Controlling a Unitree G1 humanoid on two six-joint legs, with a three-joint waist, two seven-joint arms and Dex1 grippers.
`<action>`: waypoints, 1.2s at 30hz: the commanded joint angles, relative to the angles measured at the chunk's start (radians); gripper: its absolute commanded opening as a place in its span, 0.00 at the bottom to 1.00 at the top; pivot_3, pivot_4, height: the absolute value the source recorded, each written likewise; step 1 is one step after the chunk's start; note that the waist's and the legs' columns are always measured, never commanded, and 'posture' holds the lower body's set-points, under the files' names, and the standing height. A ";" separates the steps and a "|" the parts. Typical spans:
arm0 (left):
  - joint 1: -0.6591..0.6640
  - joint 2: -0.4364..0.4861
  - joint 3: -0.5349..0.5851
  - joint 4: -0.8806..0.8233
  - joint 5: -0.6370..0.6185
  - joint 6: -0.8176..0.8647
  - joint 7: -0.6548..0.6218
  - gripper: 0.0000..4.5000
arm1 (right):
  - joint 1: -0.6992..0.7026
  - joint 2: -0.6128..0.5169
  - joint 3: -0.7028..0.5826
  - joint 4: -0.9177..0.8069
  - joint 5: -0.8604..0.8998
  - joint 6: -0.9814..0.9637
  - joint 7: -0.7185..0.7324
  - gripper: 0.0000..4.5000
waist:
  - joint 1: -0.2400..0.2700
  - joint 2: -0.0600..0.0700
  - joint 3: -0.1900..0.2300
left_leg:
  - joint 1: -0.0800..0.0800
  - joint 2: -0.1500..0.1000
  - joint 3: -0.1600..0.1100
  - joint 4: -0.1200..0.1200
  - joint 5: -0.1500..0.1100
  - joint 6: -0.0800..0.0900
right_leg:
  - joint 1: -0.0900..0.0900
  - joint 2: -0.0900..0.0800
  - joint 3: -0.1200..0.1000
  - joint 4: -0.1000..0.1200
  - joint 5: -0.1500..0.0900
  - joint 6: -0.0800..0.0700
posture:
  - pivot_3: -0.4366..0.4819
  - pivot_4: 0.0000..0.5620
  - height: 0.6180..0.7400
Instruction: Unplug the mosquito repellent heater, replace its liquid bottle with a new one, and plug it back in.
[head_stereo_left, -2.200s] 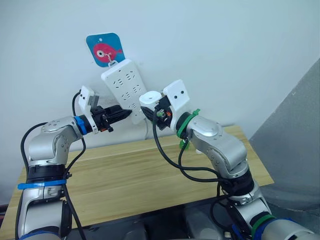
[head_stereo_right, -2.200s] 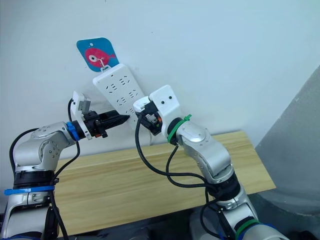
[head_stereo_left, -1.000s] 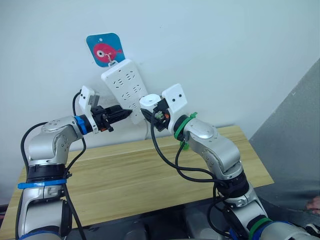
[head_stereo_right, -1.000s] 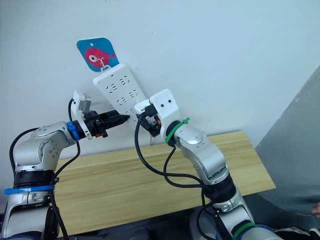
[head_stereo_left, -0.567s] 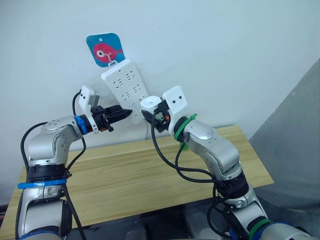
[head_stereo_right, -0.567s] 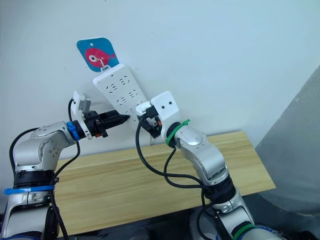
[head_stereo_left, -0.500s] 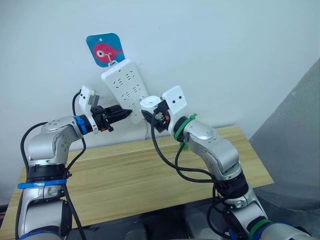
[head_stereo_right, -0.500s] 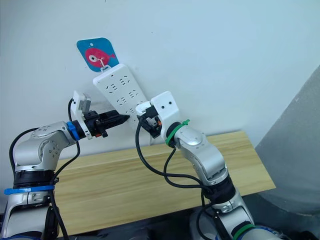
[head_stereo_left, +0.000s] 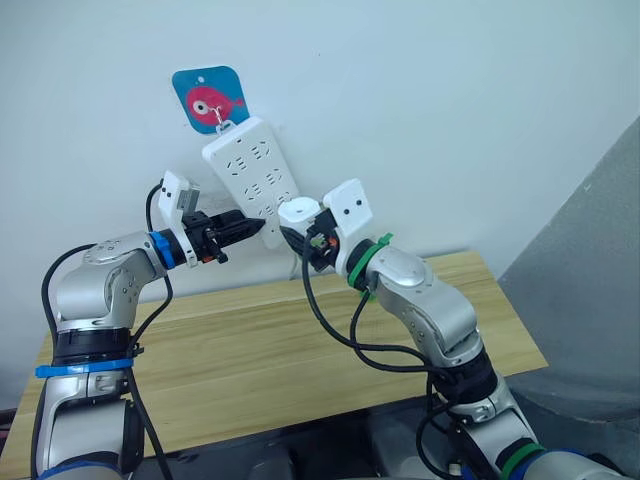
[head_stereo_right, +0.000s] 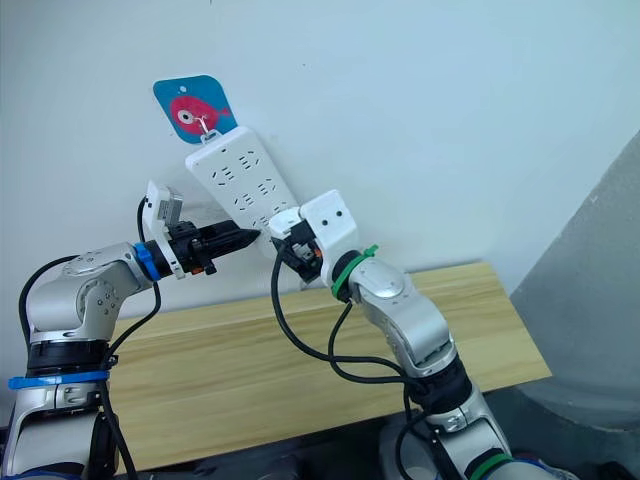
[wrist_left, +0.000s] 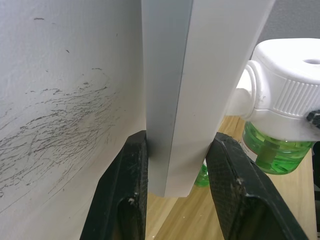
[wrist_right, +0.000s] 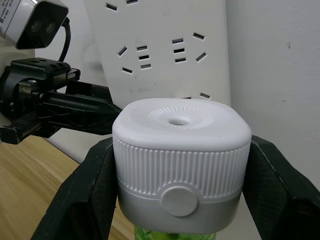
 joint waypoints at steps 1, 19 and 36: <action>-0.024 0.007 0.012 -0.053 -0.031 -0.006 -0.011 0.29 | -0.014 0.015 0.001 -0.017 -0.018 -0.054 -0.002 0.67 | 0.000 0.000 0.000 | 0.000 0.000 0.000 0.000 0.000 0.000 | 0.000 0.000 0.000 0.000 0.000 0.000 | 0.27 0.18 0.97; -0.023 0.004 0.013 -0.057 -0.035 -0.002 -0.007 0.29 | -0.019 0.026 -0.029 0.014 -0.037 -0.075 -0.008 0.67 | 0.000 0.000 0.000 | 0.000 0.000 0.000 0.000 0.000 0.000 | 0.000 0.000 0.000 0.001 0.000 0.000 | 0.27 0.19 0.97; -0.022 0.007 0.013 -0.060 -0.039 0.003 -0.009 0.29 | -0.035 0.002 -0.023 0.053 -0.052 -0.114 0.012 0.67 | 0.000 0.000 0.000 | 0.001 0.000 0.000 0.000 0.000 0.000 | 0.000 0.000 0.000 0.002 0.000 0.000 | 0.27 0.19 0.97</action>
